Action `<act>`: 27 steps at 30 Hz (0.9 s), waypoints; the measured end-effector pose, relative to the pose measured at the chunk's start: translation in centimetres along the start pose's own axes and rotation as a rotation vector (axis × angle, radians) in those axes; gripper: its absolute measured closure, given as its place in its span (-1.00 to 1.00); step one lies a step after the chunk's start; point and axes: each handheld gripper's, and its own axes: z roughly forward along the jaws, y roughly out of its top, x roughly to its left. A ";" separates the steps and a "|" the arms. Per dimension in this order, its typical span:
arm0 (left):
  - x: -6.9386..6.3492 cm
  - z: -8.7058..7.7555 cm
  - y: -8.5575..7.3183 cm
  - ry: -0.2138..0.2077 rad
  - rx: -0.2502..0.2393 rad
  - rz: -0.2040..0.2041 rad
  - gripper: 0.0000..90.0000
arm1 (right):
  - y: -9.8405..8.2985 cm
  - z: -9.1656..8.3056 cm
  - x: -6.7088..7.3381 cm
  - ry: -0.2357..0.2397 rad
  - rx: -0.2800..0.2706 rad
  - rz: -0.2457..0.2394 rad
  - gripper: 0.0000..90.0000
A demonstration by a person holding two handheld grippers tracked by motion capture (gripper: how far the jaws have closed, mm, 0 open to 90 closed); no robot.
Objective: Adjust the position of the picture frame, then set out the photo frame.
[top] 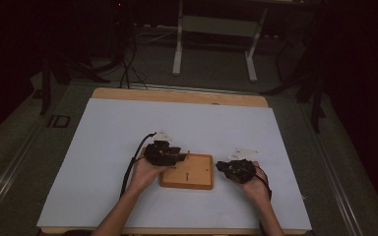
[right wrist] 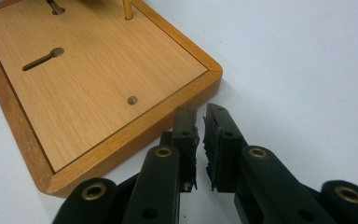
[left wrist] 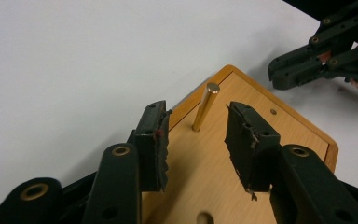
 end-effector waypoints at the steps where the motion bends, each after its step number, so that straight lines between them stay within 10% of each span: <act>1: -0.1 -0.5 -0.3 0.010 -0.009 0.008 0.29 | 0.0 0.0 0.0 0.000 0.000 0.001 0.83; 27: -0.9 -5.0 -4.5 0.121 -0.055 0.024 0.20 | 0.2 -0.3 -0.1 -0.010 -0.026 0.009 0.73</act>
